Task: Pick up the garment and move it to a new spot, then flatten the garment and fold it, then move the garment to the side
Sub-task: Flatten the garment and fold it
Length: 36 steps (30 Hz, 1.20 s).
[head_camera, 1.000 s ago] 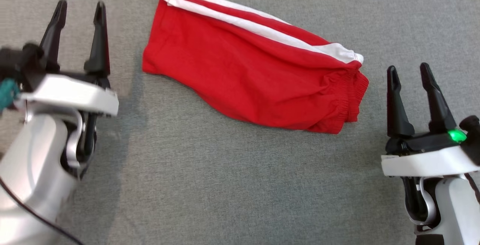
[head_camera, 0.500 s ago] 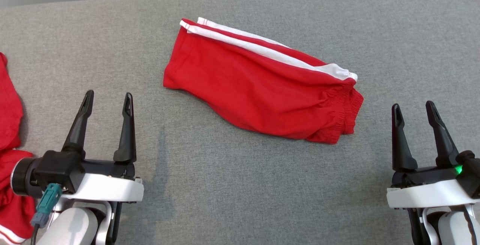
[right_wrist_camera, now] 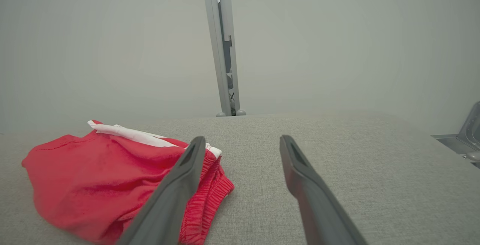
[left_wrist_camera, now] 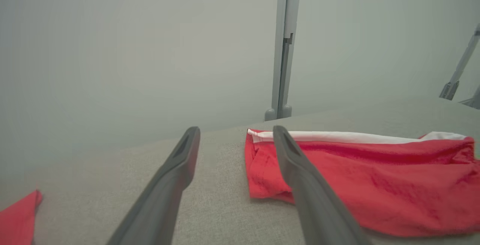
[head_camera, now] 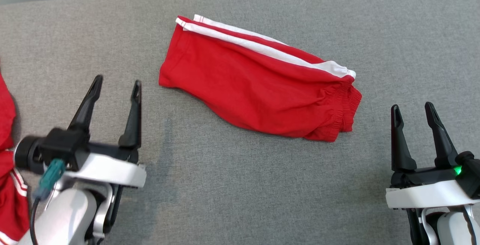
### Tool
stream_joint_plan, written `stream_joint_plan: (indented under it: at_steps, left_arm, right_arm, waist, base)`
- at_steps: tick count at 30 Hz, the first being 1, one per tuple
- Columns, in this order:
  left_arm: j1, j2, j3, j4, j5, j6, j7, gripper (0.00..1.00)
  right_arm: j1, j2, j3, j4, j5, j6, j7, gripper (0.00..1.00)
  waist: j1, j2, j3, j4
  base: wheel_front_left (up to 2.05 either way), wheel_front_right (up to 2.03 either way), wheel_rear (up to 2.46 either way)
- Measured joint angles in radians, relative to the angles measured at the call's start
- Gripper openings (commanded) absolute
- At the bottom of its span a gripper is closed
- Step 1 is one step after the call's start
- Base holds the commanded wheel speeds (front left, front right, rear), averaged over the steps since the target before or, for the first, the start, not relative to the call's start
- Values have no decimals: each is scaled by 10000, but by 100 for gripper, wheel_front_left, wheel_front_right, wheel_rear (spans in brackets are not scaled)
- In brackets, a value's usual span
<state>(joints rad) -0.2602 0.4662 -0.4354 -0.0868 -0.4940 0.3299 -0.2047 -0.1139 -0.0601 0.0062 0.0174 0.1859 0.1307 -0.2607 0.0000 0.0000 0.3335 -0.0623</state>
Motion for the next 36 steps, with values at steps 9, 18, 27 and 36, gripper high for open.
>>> stream_joint_plan:
  at_steps: [9, 18, 27, 36]
  left_arm:
    - [-2785, -495, -838, 1971, -1051, -2167, 1847, 100]
    - [-4487, -842, -880, 5417, -1964, -3037, 3279, 100]
    - [-4982, -882, -865, 6560, -2272, -3198, 3841, 100]
    - [-5039, -1024, -955, 6514, -3005, -3741, 4915, 0]
  right_arm:
    - [-394, 69, 301, 54, 81, 0, 6, 100]
    - [-616, 100, 368, 311, 366, 0, -10, 100]
    - [-727, 102, 347, 339, 623, 0, -10, 100]
    - [-839, 105, 403, 389, 865, 0, -10, 100]
  waist:
    - [0, 0, 609, -440]
    - [0, 0, 1263, -1187]
    - [0, 0, 1427, -1218]
    - [0, 0, 1363, -1137]
  base:
    - [0, 0, 0]
    - [0, 0, 0]
    - [0, 0, 0]
    - [0, 0, 0]
